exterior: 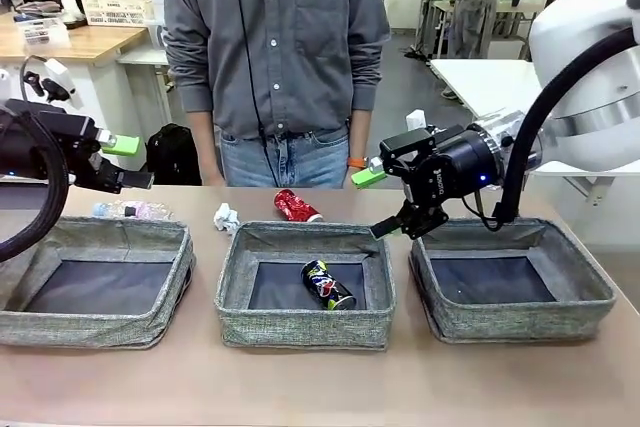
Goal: Sort the waste into the appropriate baskets.
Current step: Place the picked waste into the Fabric basket indicated by the person, then pick up the waste item pointed out by the person.
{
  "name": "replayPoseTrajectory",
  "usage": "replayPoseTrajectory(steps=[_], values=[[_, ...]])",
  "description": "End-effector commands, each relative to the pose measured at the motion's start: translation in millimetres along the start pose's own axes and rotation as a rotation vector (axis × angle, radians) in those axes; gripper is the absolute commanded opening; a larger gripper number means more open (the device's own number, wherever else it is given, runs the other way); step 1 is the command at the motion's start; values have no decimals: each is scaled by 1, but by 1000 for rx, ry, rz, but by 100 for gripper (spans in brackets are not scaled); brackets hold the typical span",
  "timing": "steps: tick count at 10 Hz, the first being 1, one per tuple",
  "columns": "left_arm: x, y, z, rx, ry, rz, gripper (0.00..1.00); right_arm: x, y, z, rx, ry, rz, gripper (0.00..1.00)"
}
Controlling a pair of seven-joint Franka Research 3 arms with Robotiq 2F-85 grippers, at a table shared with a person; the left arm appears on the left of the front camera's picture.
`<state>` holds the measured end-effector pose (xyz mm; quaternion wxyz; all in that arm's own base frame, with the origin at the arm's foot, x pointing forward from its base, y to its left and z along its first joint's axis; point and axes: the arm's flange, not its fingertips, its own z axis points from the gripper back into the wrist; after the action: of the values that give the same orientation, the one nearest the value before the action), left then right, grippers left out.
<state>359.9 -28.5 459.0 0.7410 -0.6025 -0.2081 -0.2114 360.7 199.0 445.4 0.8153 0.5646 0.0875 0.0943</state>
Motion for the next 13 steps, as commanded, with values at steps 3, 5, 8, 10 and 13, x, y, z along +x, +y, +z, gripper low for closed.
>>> replayPoseTrajectory(steps=[3, 5, 8, 10, 13], values=[[0, -1, -3, -18, -21, -24, 100, 0, -3, 7, 3, 8, -14, 100], [0, -1, -3, -18, -21, -24, 100, 0, -3, 7, 3, 8, -14, 100], [0, -1, -3, -18, -21, -24, 100, 0, -3, 7, 3, 8, -14, 100], [0, -1, -3, -18, -21, -24, 100, 0, -3, 7, 3, 8, -14, 100], [0, -1, -3, -18, -21, -24, 100, 0, -3, 7, 3, 8, -14, 100]])
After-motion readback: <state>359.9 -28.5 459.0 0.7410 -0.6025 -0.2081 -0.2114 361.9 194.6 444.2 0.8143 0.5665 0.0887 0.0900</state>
